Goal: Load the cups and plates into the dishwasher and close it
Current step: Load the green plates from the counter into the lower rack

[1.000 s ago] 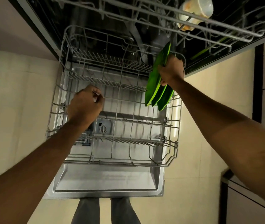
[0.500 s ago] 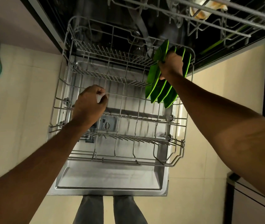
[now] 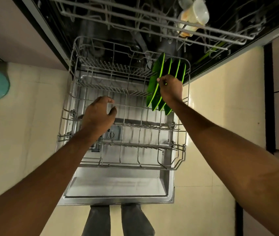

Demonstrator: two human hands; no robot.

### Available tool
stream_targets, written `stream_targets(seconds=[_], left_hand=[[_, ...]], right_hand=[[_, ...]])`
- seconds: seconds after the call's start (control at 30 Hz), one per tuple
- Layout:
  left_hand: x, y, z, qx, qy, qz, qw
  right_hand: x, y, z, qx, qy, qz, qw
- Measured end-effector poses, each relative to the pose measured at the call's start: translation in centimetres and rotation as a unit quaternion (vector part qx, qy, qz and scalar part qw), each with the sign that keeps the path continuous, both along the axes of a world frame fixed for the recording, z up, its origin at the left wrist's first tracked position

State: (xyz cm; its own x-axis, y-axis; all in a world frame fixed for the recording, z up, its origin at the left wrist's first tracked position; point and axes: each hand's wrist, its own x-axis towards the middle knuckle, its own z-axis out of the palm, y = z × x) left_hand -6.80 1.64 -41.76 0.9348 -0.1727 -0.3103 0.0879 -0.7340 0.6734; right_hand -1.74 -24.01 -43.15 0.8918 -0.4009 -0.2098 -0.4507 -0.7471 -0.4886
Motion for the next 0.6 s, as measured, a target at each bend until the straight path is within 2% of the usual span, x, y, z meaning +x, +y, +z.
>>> stream_targets(seconds=[0.3, 0.43, 0.6], left_hand=[[-0.6, 1.6, 10.3, 0.034, -0.042, -0.056, 0.997], [-2.3, 2.7, 15.3, 0.031, -0.079, -0.067, 0.994], [-3.6, 5.3, 21.5, 0.043, -0.146, -0.12, 0.981]], right_hand=[[-6.9, 5.4, 9.3, 0.057, -0.061, -0.003, 0.996], [-9.6, 7.4, 14.6, 0.109, -0.075, -0.062, 0.989], [-12.7, 9.8, 21.7, 0.108, -0.073, -0.063, 0.99]])
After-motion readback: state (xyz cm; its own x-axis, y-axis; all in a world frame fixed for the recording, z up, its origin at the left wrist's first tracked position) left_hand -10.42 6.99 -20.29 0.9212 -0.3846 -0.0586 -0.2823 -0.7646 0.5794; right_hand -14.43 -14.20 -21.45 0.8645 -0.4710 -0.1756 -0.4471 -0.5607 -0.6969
